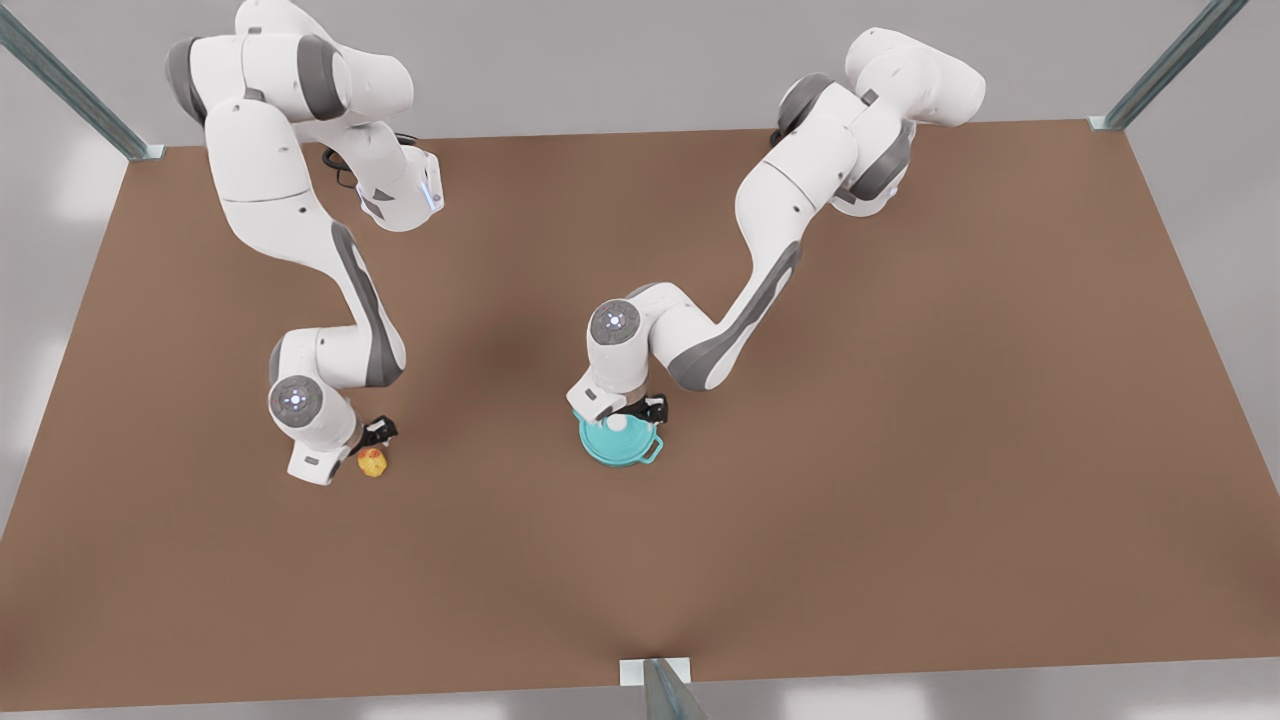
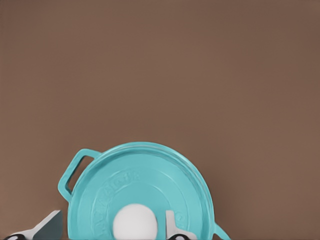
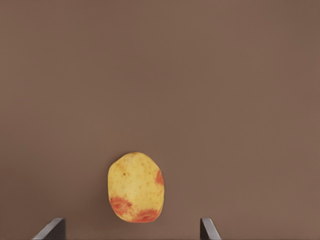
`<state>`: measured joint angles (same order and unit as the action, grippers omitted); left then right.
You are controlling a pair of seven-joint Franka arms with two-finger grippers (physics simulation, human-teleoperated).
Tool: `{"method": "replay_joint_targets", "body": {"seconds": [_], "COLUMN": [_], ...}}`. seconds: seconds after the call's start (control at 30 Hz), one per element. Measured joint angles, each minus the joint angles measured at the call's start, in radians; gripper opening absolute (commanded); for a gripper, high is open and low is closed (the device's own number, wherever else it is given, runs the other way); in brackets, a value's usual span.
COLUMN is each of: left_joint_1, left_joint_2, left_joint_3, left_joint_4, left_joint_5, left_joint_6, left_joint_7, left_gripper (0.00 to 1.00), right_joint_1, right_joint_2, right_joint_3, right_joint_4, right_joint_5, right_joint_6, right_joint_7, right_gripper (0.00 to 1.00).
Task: Open the pot lid and put the potato into the pot
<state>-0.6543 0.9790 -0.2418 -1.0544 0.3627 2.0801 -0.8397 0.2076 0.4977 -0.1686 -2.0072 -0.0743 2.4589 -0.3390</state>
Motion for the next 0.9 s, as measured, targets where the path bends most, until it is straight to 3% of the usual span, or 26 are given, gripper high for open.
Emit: {"method": "replay_joint_targets", "body": {"seconds": [0.17, 0.2, 0.23, 0.3, 0.33, 0.47, 0.57, 0.67, 0.8, 0.83, 0.9], "left_joint_1": [-0.017, -0.019, -0.02, -0.02, -0.02, -0.006, 0.072, 0.264, 0.437, 0.447, 0.454], "left_joint_2": [0.011, 0.013, 0.014, 0.015, 0.015, 0.002, -0.024, -0.023, 0.055, 0.065, 0.063], "left_joint_3": [0.0, 0.0, -0.001, 0.0, 0.0, -0.004, -0.006, -0.008, -0.006, -0.005, -0.002], "left_joint_4": [-0.014, -0.015, -0.015, -0.015, -0.014, -0.003, 0.005, 0.007, 0.005, 0.005, 0.004], "left_joint_5": [0.003, 0.003, 0.003, 0.002, 0.004, 0.008, -0.016, -0.037, -0.048, -0.052, -0.061], "left_joint_6": [0.008, 0.009, 0.009, 0.009, 0.006, -0.04, -0.094, -0.129, -0.08, -0.063, -0.044], "left_joint_7": [-0.058, -0.068, -0.077, -0.095, -0.105, -0.131, -0.123, -0.084, -0.014, 0.003, 0.042], "left_gripper": [1.0, 0.95, 0.82, 0.39, 0.27, 0.23, 0.23, 0.24, 0.27, 1.0, 1.0], "right_joint_1": [0.0, -0.001, -0.001, -0.004, -0.011, -0.055, -0.06, -0.061, -0.105, -0.109, -0.111], "right_joint_2": [0.035, 0.039, 0.041, 0.043, 0.043, 0.046, 0.059, 0.072, 0.078, 0.078, 0.081], "right_joint_3": [0.013, 0.014, 0.015, 0.015, 0.017, 0.053, 0.06, 0.062, 0.102, 0.105, 0.108], "right_joint_4": [0.002, 0.004, 0.007, 0.01, 0.01, 0.013, 0.015, 0.017, 0.028, 0.03, 0.036], "right_joint_5": [0.009, 0.01, 0.012, 0.013, 0.013, 0.014, 0.015, 0.016, 0.016, 0.016, 0.016], "right_joint_6": [0.059, 0.067, 0.077, 0.093, 0.099, 0.115, 0.122, 0.127, 0.132, 0.132, 0.133], "right_joint_7": [-0.011, -0.013, -0.014, -0.018, -0.02, -0.029, -0.034, -0.038, -0.043, -0.044, -0.046], "right_gripper": [1.0, 1.0, 1.0, 1.0, 1.0, 1.0, 1.0, 1.0, 0.97, 0.96, 0.9]}}
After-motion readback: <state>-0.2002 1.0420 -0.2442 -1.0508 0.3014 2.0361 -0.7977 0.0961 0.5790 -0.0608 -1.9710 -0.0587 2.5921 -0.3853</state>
